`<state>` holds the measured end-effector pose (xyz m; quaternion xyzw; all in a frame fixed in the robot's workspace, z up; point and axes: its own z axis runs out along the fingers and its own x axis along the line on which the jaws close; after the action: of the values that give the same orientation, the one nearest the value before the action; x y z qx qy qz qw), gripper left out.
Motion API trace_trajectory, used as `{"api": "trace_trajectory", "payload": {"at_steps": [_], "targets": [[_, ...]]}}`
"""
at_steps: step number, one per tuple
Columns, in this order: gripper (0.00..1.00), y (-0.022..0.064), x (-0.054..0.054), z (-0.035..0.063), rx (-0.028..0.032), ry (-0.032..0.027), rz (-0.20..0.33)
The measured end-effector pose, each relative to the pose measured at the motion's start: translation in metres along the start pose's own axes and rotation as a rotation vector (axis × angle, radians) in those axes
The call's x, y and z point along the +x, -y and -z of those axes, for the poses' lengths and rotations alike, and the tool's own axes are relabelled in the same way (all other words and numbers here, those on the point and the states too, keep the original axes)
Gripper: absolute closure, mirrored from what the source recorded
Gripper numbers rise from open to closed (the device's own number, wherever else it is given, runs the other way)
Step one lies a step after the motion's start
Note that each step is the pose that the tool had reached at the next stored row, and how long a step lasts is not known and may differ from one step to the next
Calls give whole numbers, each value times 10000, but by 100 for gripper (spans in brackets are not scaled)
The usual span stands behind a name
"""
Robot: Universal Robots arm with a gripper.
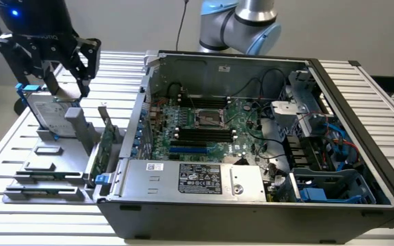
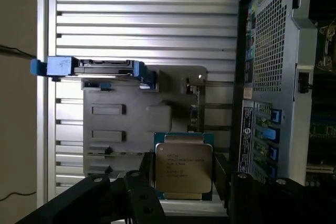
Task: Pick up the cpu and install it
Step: 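Pick up the cpu and move it towards the insertion slot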
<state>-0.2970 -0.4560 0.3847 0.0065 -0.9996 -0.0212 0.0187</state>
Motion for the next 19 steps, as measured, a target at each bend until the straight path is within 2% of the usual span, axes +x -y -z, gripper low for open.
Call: {"api": "trace_trajectory", "payload": {"at_steps": [2,8,19], "targets": [[45,-6,-53,2,-10,-1,-2],[45,-29,-253,8,-98,1,1],[45,-157,-696,14,-121,2,2]]}}
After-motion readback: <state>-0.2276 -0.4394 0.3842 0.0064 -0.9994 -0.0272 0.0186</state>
